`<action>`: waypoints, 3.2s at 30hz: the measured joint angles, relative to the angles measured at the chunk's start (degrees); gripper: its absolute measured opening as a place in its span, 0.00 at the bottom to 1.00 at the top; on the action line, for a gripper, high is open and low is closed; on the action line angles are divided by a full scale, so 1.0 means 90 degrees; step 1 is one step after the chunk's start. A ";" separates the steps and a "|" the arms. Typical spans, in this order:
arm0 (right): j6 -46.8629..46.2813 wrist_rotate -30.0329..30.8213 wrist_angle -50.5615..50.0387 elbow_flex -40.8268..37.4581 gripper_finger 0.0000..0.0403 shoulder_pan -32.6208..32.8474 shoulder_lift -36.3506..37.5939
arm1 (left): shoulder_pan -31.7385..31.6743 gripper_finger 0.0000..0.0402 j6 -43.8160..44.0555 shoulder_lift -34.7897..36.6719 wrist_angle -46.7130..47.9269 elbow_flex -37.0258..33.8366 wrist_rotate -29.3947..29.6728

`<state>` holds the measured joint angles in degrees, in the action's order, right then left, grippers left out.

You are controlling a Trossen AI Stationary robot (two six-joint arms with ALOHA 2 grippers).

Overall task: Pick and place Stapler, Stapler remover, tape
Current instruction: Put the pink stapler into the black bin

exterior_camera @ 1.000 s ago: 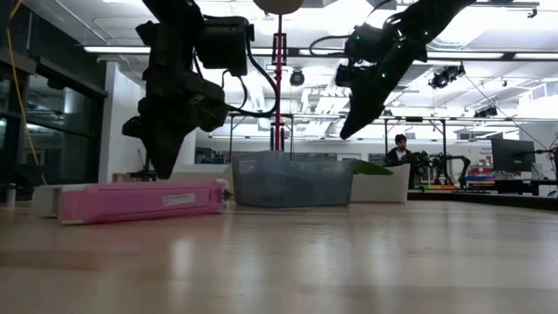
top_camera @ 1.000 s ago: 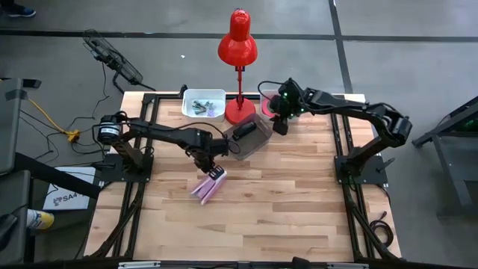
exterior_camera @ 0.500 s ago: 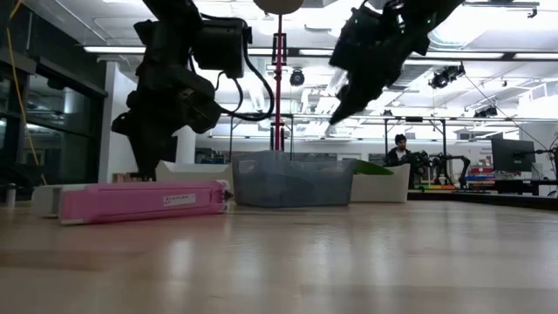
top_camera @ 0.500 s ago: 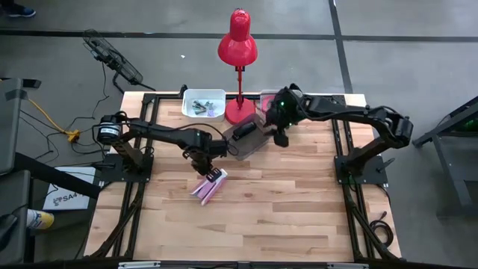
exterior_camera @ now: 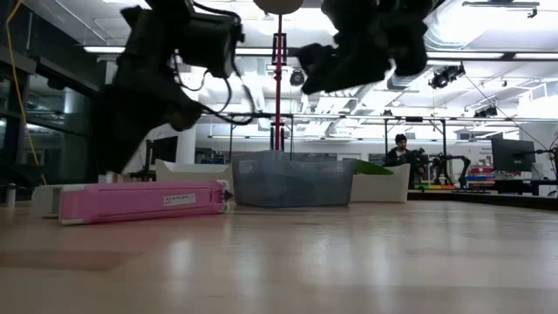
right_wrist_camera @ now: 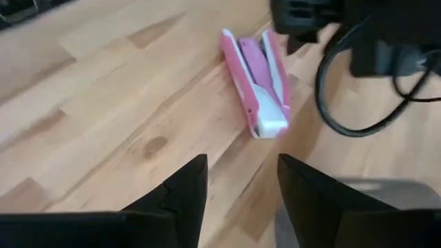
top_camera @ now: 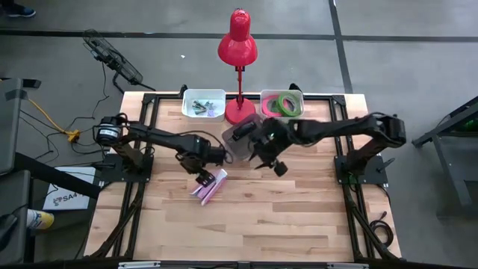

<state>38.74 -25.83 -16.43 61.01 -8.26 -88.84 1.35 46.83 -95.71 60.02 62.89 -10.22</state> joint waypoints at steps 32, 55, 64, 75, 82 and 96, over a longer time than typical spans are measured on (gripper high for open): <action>-0.0123 0.0639 0.1593 0.1730 0.74 0.0404 -0.3488 | 0.1121 0.89 0.1640 0.0009 0.1879 -0.0669 0.1188; 0.0325 0.0649 0.0924 0.2914 0.73 0.0629 -0.4413 | 0.1121 0.89 0.1669 0.0009 0.1639 -0.0835 0.1136; 0.0270 0.0428 0.0974 0.2930 0.67 0.0708 -0.4430 | 0.1121 0.89 0.1659 0.0006 0.1635 -0.0835 0.1178; 0.0070 0.0327 0.0977 0.2929 0.51 0.0718 -0.4430 | 0.1238 0.89 0.1707 0.0006 0.1616 -0.0835 0.1172; 0.0015 0.0599 0.0859 0.2929 0.51 0.0718 -0.4427 | 0.1240 0.89 0.1705 0.0006 0.1621 -0.0835 0.1168; -0.0238 0.1171 0.0712 0.2931 0.51 0.0723 -0.4415 | 0.1245 0.89 0.1685 0.0006 0.1629 -0.0833 0.1195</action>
<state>36.60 -15.30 -10.02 87.39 -1.76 -128.57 12.56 62.00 -95.66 74.67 55.40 0.54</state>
